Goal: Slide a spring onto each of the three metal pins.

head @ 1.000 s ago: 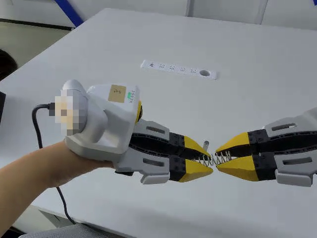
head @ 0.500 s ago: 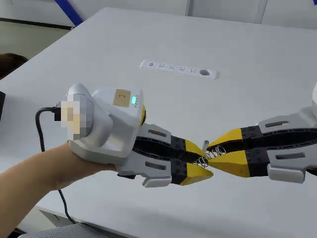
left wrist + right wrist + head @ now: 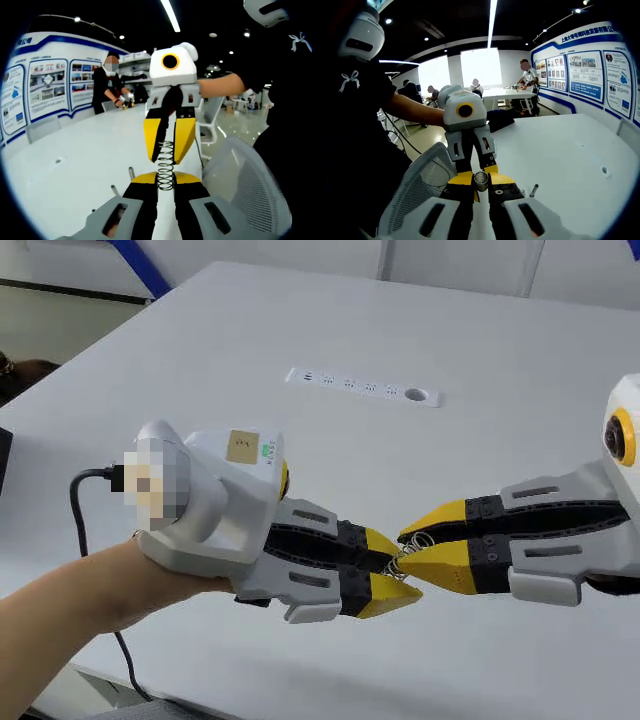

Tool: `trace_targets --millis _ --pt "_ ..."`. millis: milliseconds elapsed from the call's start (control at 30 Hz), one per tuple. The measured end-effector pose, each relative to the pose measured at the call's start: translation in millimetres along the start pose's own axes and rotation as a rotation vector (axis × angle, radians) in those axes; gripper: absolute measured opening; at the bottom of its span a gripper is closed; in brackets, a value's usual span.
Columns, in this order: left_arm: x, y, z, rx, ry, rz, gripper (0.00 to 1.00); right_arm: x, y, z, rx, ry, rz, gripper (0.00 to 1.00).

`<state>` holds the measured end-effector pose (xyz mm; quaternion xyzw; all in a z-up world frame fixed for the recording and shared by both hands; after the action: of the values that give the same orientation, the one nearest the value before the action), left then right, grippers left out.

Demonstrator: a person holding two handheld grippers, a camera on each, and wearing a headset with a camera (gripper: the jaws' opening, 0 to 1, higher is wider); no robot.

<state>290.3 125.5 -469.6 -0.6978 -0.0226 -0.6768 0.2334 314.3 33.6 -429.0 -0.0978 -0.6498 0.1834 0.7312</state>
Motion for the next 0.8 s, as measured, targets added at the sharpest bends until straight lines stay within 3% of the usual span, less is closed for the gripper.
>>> trace_targets --millis 133,233,400,533,700,800 --pt "-0.4 -3.8 2.7 0.015 -0.03 -0.002 0.16 5.9 0.9 -3.4 -0.011 0.005 -0.013 0.11" --pt "-4.2 -6.6 4.1 0.034 -0.027 0.024 0.23 9.6 0.7 -6.5 -0.021 0.01 -0.02 0.11" --pt "-12.3 -16.1 6.7 0.064 -0.059 0.026 0.27 11.3 -0.7 -14.4 -0.052 0.013 -0.007 0.11" --pt "-17.6 -26.4 15.7 0.136 -0.108 -0.002 0.38 8.0 -4.0 -28.8 -0.13 0.018 0.013 0.11" --pt "-19.8 -38.8 22.5 0.174 -0.114 -0.009 0.46 6.5 -9.2 -49.8 -0.225 0.063 0.004 0.11" --pt "-24.6 -46.4 29.0 0.222 -0.111 -0.008 0.58 3.1 -12.5 -62.3 -0.269 0.079 0.016 0.11"
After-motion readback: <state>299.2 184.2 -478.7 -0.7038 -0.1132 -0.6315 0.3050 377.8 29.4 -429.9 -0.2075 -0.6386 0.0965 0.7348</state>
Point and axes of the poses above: the centre of the closed fingertips' face, and the gripper's own axes: y roughly forward along the fingers, z roughly to its left, x roughly out of its top, the point moved 7 cm from there along -y, roughly backward along the fingers, and after that the axes turned 3 degrees about y, right-handed, at the moved point
